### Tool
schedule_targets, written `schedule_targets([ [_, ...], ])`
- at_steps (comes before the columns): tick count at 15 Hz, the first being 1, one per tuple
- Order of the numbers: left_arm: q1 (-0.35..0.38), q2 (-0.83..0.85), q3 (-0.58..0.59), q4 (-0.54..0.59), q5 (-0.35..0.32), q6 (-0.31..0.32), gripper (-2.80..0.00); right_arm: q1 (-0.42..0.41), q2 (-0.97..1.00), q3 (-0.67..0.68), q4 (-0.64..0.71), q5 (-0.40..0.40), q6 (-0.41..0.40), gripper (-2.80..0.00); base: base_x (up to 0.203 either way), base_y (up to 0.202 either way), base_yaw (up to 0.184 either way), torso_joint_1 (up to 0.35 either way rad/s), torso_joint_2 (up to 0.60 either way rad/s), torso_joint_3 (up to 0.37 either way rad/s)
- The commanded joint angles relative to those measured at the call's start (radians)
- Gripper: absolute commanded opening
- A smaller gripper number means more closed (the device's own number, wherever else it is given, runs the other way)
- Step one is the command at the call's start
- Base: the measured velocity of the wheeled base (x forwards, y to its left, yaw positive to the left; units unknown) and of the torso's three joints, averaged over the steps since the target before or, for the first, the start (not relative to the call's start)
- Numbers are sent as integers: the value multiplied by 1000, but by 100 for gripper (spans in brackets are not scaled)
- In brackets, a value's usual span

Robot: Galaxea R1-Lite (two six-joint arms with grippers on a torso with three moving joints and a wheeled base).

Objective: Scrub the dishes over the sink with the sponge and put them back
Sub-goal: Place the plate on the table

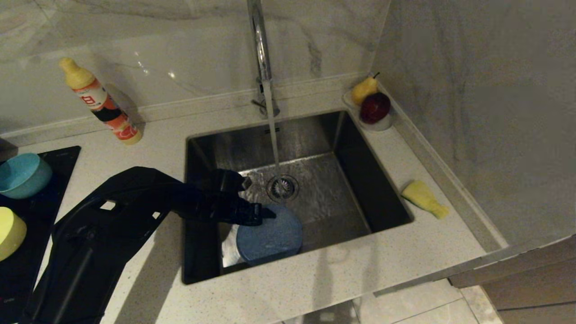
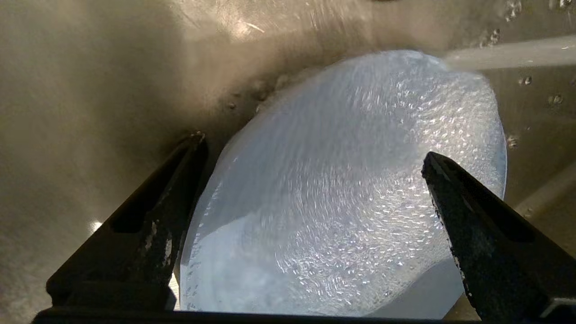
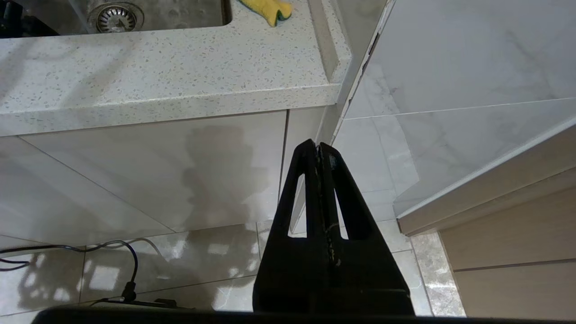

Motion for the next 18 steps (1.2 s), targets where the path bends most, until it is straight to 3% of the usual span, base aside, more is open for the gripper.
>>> schedule_targets([
  [1,0,6,4,3,-2,-2,0,0,1,0,0,1,-1,-280,0,0,0,0,0,0],
  [9,0,11,10,0,-2,3,0,0,1,0,0,1,-1,-280,0,0,0,0,0,0],
  [10,0,11,11,0,-2,3,-280,-1,1,0,0,1,-1,-280,0,0,0,0,0,0],
  [18,0,9,11,2,-2,1,-280,0,1,0,0,1,-1,-280,0,0,0,0,0,0],
])
